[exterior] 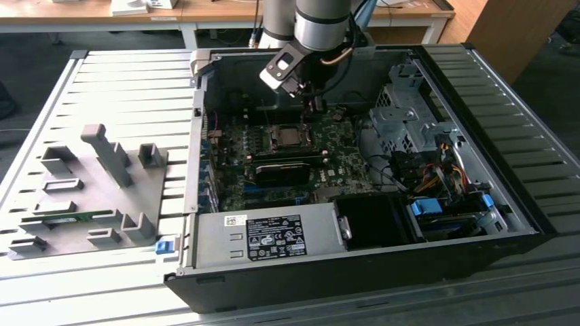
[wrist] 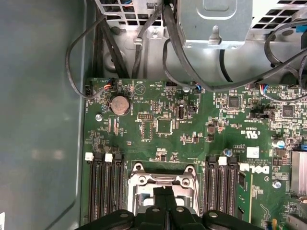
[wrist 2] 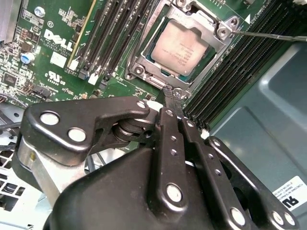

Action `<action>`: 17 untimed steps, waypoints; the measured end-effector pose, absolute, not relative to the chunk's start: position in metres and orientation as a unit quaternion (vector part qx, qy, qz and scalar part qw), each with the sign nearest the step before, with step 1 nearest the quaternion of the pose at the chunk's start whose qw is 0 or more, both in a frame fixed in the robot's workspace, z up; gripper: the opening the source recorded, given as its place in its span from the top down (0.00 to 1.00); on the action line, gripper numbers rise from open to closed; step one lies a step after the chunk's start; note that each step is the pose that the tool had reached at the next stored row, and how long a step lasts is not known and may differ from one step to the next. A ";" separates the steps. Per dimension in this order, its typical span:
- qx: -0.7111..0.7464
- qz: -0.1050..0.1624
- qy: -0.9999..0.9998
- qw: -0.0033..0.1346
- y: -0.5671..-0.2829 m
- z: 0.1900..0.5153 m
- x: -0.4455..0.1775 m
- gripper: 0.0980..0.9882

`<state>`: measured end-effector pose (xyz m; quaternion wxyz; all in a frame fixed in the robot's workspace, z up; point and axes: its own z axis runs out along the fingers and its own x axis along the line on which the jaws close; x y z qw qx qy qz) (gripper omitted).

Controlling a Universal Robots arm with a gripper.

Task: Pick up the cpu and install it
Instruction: 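Close the cpu cover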

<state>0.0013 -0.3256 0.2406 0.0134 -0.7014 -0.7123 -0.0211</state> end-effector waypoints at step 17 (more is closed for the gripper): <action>-0.701 -0.020 -0.712 0.014 -0.327 0.226 -0.026 0.99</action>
